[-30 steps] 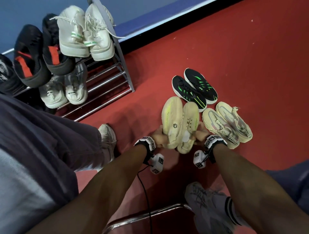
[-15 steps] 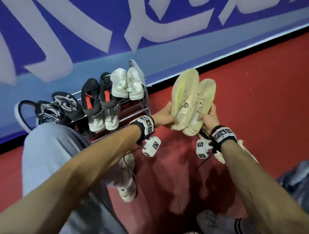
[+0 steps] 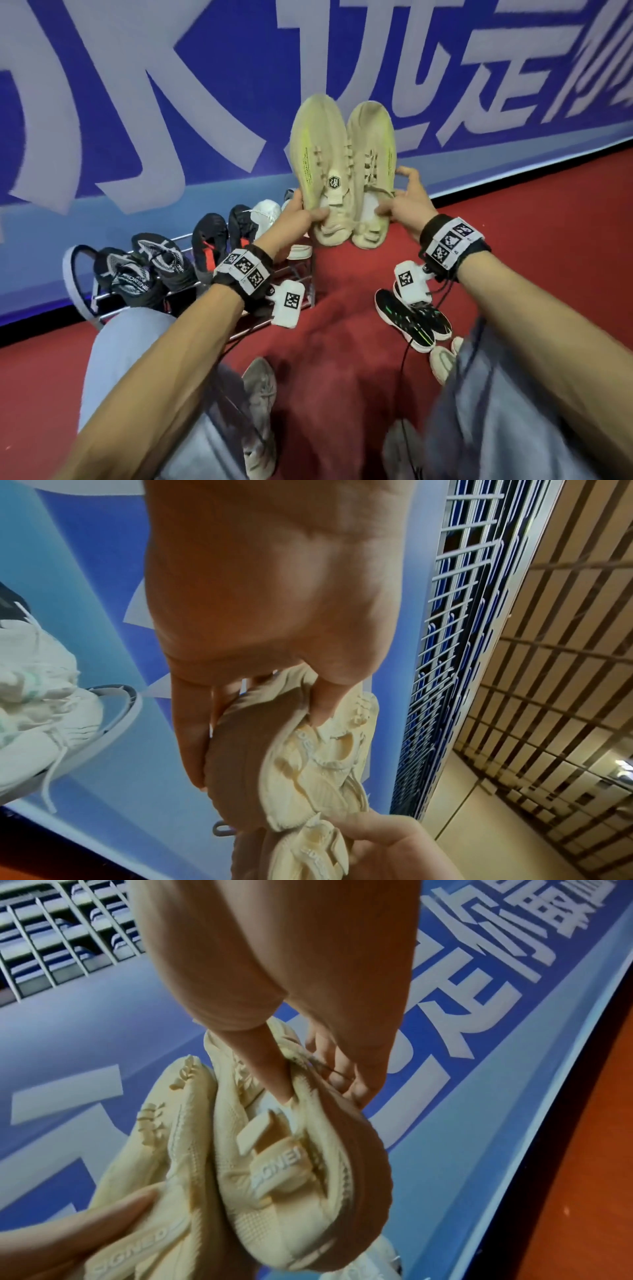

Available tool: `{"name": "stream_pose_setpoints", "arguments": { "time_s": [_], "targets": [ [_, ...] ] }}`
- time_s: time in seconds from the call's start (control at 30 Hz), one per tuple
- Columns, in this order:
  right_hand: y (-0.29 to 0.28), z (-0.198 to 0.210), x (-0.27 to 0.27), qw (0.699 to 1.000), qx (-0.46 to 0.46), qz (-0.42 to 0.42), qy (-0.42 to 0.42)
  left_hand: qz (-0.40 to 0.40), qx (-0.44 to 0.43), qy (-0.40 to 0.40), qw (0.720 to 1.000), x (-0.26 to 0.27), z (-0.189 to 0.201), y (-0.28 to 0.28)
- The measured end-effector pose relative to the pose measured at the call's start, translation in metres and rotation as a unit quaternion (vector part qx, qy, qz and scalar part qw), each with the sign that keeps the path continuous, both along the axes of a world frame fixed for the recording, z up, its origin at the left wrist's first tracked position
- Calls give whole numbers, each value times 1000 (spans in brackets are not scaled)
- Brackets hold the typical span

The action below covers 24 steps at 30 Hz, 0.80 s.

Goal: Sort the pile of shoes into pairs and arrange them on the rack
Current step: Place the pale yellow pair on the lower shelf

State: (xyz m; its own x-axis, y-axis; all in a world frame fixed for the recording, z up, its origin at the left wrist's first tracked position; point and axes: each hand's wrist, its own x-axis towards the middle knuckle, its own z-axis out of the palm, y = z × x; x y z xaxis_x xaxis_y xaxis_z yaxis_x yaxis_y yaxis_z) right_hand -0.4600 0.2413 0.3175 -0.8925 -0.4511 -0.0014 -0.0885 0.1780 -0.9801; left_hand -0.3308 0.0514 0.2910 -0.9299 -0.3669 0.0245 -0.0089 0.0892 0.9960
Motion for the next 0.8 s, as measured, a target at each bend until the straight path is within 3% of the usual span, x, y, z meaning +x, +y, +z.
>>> {"name": "stream_pose_setpoints", "arguments": {
  "time_s": [0.17, 0.3, 0.47, 0.63, 0.8],
  "targets": [
    [-19, -6, 0, 991, -111, -59, -48, 12, -3, 5, 1000, -5, 24, -7],
    [-47, -18, -6, 982, -159, -51, -89, 34, -9, 3, 999, -2, 22, -20],
    [-80, -25, -10, 982, -152, -24, -105, 66, 0, -29, 997, 12, 12, -43],
    [-103, -37, 6, 980, -144, -1, -135, 109, -79, -74, 988, 42, 4, -69],
    [-130, -55, 43, 986, -71, 59, -140, 133, -98, -153, 974, 89, -17, -88]
  ]
}}
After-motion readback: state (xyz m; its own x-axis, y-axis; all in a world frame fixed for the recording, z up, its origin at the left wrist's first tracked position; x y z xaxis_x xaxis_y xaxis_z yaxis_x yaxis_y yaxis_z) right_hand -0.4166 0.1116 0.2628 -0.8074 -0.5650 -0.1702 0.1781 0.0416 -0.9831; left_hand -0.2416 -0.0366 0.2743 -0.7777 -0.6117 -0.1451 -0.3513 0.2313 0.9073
